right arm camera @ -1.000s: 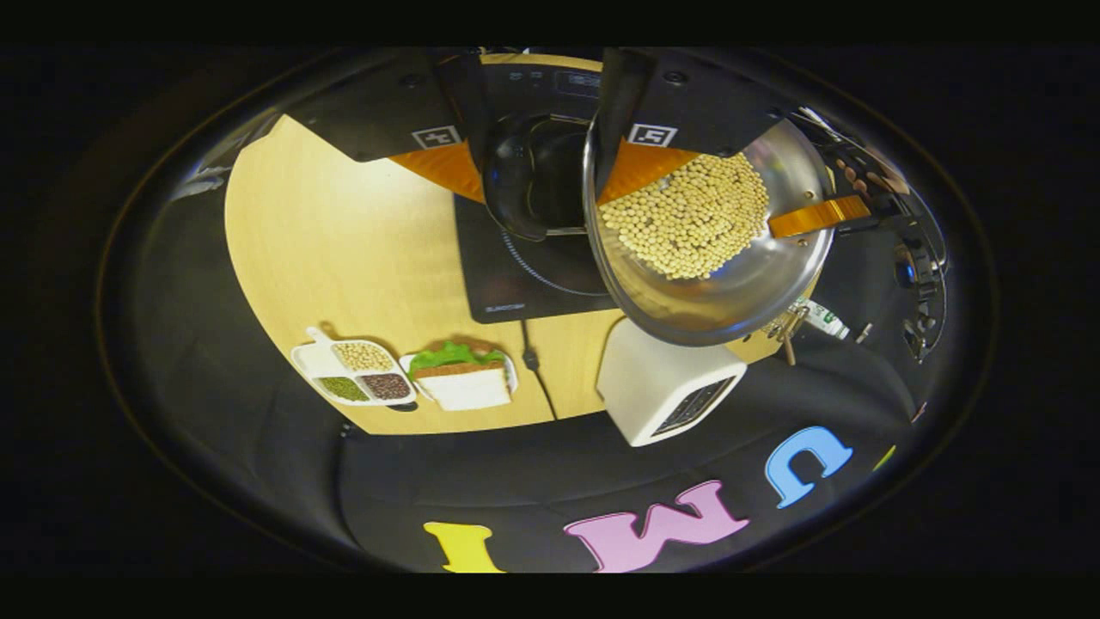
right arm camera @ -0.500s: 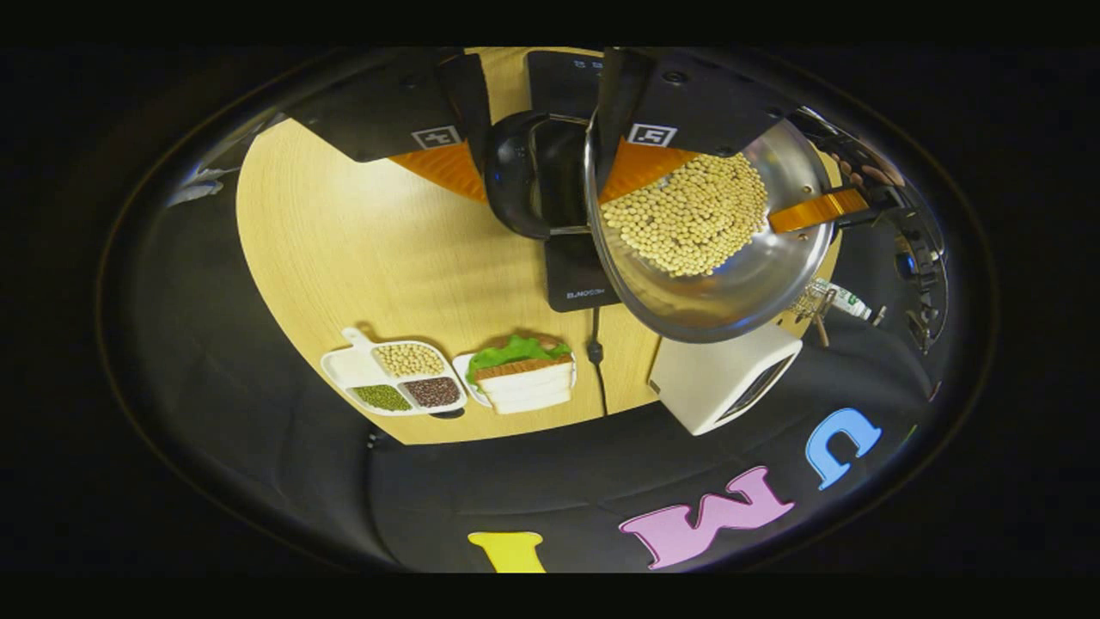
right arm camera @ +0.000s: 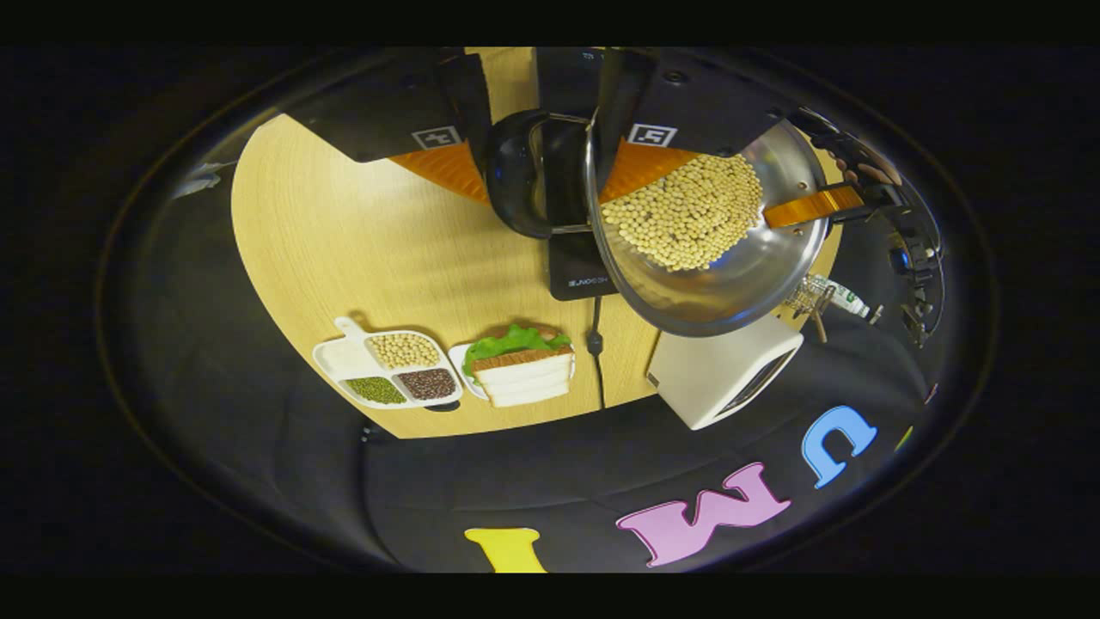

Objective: First push the handle of the pot to place it horizontally, then grasp the pot with both hands and set it on the induction cooktop.

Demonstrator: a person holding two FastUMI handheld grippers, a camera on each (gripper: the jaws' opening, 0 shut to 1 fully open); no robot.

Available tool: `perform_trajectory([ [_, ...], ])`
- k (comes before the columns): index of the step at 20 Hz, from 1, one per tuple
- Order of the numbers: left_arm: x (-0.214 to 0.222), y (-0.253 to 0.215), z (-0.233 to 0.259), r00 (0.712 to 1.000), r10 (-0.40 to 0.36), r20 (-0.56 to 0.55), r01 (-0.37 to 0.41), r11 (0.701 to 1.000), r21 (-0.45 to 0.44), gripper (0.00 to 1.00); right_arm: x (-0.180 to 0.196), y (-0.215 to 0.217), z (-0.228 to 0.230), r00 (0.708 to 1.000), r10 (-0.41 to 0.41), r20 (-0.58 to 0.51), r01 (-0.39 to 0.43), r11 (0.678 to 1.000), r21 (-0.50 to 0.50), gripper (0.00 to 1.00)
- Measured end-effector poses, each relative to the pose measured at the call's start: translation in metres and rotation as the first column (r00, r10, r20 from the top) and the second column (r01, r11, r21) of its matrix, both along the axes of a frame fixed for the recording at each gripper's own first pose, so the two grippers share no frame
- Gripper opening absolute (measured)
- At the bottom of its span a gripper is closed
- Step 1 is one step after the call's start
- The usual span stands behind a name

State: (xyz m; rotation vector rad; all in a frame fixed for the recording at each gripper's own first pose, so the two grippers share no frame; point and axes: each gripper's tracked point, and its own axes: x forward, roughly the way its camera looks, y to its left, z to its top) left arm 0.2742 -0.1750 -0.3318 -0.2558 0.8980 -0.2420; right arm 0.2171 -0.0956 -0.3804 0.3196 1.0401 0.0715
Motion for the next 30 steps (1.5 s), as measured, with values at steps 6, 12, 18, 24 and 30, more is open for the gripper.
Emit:
perform_trajectory([
  [6,-0.001,0.000,0.001,1.000,-0.003,-0.007,0.003,1.000,-0.001,0.63,0.002,0.001,-0.001,1.000,0.000,0.003,0.000,1.000,0.008,0.56],
  [12,-0.002,-0.001,0.001,1.000,0.006,-0.011,-0.006,1.000,0.008,0.64,0.003,0.001,-0.001,1.000,-0.001,0.005,0.001,1.000,0.020,0.59],
  [18,-0.004,0.005,0.015,0.998,0.060,-0.009,-0.060,0.997,0.056,0.97,0.000,-0.010,-0.002,1.000,-0.002,0.009,0.002,1.000,0.011,1.00],
  [24,-0.021,0.027,0.071,0.991,0.095,0.093,-0.106,0.987,0.123,0.96,-0.010,-0.024,0.048,0.989,0.012,0.148,-0.004,0.999,-0.053,0.99],
  [30,-0.048,0.051,0.176,0.937,0.112,0.331,-0.167,0.976,0.143,0.95,-0.019,-0.025,0.150,0.917,0.074,0.391,0.001,0.982,-0.189,0.99],
])
